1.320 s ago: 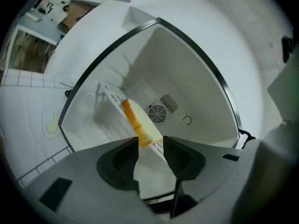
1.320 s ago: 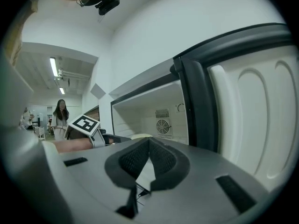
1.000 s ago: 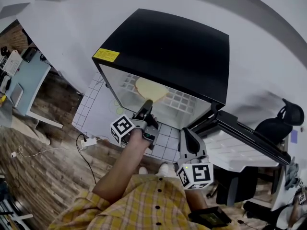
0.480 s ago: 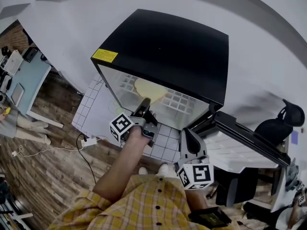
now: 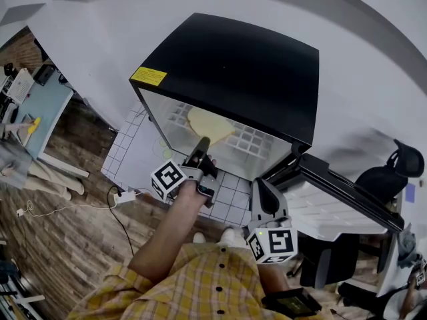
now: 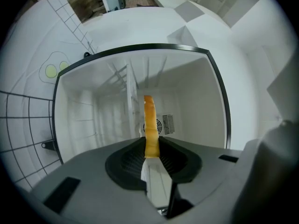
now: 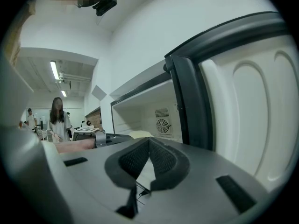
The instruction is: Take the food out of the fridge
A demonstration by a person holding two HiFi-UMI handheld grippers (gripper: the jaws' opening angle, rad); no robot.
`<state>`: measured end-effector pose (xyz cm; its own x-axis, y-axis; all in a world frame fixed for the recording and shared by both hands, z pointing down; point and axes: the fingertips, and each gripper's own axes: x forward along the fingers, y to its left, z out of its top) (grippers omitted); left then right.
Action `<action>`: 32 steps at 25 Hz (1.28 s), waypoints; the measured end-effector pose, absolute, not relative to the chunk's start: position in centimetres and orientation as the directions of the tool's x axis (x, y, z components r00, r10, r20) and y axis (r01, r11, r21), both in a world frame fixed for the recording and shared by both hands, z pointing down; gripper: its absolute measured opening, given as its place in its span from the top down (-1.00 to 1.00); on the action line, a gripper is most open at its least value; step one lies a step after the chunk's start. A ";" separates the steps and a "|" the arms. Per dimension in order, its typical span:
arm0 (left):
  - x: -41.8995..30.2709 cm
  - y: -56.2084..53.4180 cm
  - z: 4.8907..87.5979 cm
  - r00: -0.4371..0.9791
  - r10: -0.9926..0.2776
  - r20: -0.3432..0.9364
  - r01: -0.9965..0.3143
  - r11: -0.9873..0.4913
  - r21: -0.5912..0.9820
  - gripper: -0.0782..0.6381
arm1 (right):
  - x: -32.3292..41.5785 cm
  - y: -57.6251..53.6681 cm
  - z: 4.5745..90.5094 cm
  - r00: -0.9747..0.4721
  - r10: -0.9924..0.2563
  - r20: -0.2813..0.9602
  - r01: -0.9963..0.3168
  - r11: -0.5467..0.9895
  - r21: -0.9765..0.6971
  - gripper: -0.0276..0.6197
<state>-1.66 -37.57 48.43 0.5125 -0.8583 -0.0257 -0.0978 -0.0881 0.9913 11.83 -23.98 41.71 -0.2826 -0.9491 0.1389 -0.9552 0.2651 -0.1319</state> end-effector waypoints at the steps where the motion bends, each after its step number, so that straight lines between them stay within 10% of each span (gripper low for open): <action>1: -1.6 -37.3 48.0 0.520 -0.854 -0.026 -0.136 -0.113 0.984 0.54 | 11.8 -24.0 41.7 -0.283 -0.949 0.137 -0.955 0.266 -0.131 0.90; 8: -0.9 -33.8 45.2 0.588 -0.809 0.002 -0.481 -0.348 0.805 0.54 | 11.7 -24.0 41.5 -0.283 -0.949 0.136 -0.956 0.266 -0.127 0.90; 16: 0.6 -28.4 40.9 0.505 -0.861 0.061 -0.863 -0.502 0.064 0.54 | 10.5 -24.0 41.1 -0.303 -0.944 0.128 -0.950 0.289 -0.114 0.90; 32: 0.2 -24.8 40.0 0.442 -0.896 0.036 -0.897 -0.440 0.040 0.54 | 9.5 -23.1 40.6 -0.319 -0.942 0.101 -0.946 0.310 -0.096 0.90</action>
